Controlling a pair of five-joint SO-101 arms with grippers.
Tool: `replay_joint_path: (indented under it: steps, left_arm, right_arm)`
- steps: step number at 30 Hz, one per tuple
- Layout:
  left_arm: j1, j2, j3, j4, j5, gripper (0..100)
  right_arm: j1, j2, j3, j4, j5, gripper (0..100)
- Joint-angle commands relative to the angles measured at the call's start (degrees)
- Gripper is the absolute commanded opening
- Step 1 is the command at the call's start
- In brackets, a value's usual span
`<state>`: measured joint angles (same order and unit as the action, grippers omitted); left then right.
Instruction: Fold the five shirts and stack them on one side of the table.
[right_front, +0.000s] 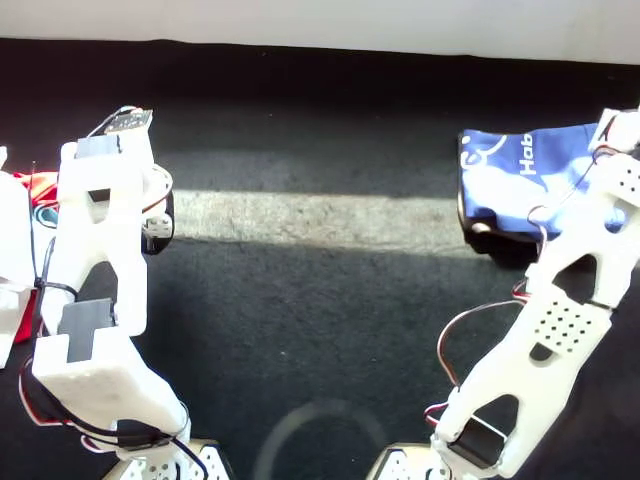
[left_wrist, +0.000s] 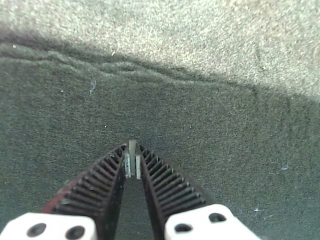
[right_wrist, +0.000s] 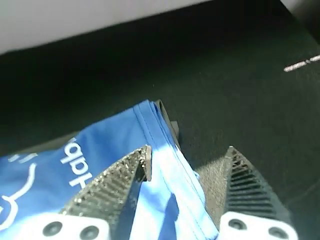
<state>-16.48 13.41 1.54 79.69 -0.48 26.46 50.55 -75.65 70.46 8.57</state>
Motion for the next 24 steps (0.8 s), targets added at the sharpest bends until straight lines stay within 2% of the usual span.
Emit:
replay_joint_path:
  steps: [1,2,6,11,14,19,24]
  left_arm:
    - [-1.5,-3.6,-0.4,0.0,0.0,1]
    - [-1.8,-3.6,-0.5,-0.2,0.0,1]
    - [-3.4,-3.6,-0.6,-0.4,0.0,1]
    - [-4.9,-3.6,-0.3,0.0,-0.2,1]
    - [-7.1,-3.6,-0.4,0.0,-0.2,1]
    - [-8.7,-3.7,-0.8,0.3,-0.2,1]
    - [-8.9,-9.0,-0.9,2.9,-0.3,1]
  right_arm:
    - [-3.6,0.0,-3.2,-0.2,2.8,0.0]
    - [-4.5,0.1,-2.0,-0.1,4.9,3.4]
    - [-6.4,3.7,3.2,-4.1,9.6,0.5]
    - [-4.5,12.1,4.4,-13.4,9.7,0.7]
    - [-2.9,14.2,4.4,-15.3,9.7,0.7]
    - [-2.9,11.6,0.5,-9.7,9.1,0.8]
    - [-4.5,6.1,-10.6,1.8,-1.2,1.5]
